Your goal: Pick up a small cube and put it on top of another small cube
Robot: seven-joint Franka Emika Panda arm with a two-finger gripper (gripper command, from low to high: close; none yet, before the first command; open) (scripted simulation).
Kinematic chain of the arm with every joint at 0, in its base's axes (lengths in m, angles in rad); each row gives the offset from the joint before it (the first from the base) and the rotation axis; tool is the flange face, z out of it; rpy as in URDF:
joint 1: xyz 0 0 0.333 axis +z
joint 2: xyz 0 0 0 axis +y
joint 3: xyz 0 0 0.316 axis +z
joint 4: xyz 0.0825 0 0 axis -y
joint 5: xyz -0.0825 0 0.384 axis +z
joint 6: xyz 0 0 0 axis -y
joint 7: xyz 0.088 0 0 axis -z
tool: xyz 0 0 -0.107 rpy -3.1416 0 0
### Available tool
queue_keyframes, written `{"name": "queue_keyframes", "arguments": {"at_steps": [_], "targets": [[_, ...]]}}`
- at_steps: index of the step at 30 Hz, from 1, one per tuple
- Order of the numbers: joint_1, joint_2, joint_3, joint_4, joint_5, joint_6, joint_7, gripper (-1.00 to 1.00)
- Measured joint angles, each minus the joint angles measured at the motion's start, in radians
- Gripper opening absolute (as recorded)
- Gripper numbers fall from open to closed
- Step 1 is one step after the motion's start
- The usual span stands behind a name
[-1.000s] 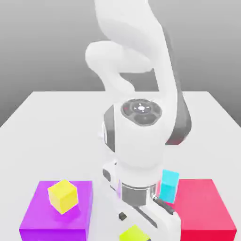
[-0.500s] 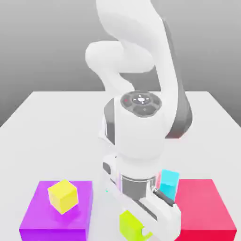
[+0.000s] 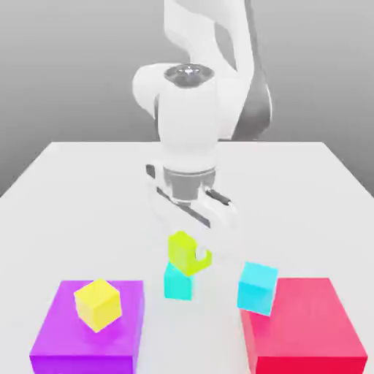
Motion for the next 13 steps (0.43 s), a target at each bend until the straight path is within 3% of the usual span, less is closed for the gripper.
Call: {"name": "queue_keyframes", "arguments": {"at_steps": [3,11,12,13], "targets": [[-0.009,-0.054,-0.012,-0.078,0.001,0.027,-0.01,-1.0],[-0.046,0.194,0.008,-0.088,-0.044,0.286,0.018,-1.0],[-0.046,0.215,0.008,-0.088,-0.046,0.307,0.02,1.0],[-0.046,0.215,0.008,-0.088,-0.046,0.307,0.02,1.0]]}}
